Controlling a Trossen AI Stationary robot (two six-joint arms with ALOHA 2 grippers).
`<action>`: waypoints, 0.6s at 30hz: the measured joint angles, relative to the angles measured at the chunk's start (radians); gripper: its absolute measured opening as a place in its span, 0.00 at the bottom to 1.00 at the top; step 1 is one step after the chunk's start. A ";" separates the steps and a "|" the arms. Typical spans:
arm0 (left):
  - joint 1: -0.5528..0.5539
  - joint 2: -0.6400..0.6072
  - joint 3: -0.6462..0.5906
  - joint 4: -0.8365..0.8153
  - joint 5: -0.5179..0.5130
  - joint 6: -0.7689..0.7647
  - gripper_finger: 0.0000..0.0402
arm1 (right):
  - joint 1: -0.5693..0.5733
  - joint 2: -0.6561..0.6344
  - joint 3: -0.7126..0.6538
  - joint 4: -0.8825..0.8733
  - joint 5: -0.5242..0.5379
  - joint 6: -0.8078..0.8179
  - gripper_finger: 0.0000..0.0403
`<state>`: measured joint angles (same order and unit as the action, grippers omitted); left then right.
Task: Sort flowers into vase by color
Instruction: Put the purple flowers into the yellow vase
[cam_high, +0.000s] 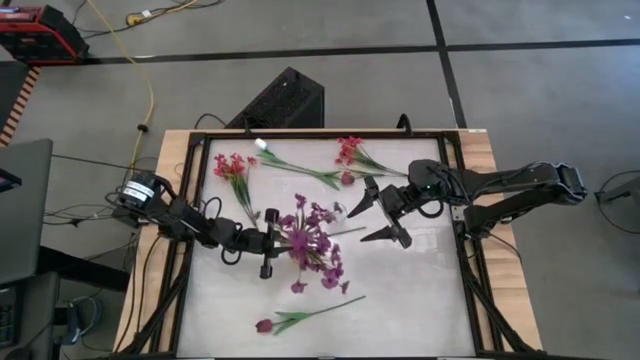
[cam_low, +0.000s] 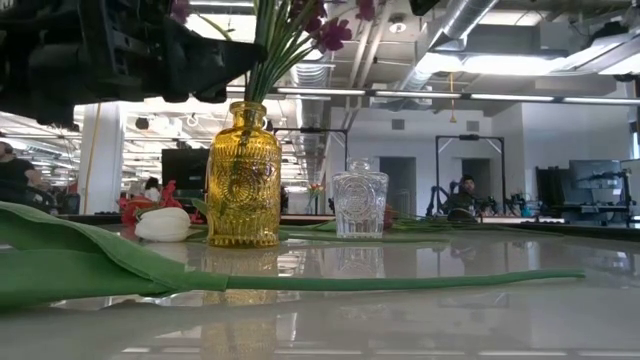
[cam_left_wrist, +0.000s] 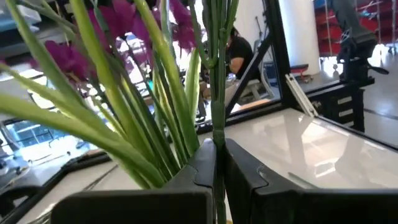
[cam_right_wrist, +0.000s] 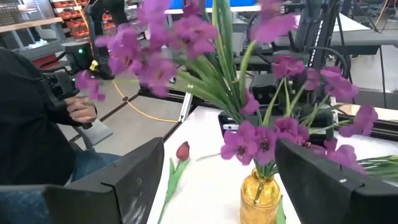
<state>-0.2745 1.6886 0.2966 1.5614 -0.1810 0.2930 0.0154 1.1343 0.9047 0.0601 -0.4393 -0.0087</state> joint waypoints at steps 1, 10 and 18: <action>0.000 0.000 0.000 0.001 -0.003 0.000 0.00 | 0.000 0.000 0.000 0.000 0.000 0.000 0.82; 0.000 0.000 0.000 -0.024 -0.019 -0.029 0.04 | 0.000 0.000 0.000 0.000 0.000 0.000 0.82; 0.000 0.000 0.000 -0.024 -0.021 -0.045 0.12 | 0.000 0.000 0.000 0.000 0.000 0.008 0.82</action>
<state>-0.2745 1.6882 0.2966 1.5375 -0.2025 0.2484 0.0154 1.1343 0.9047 0.0605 -0.4395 -0.0003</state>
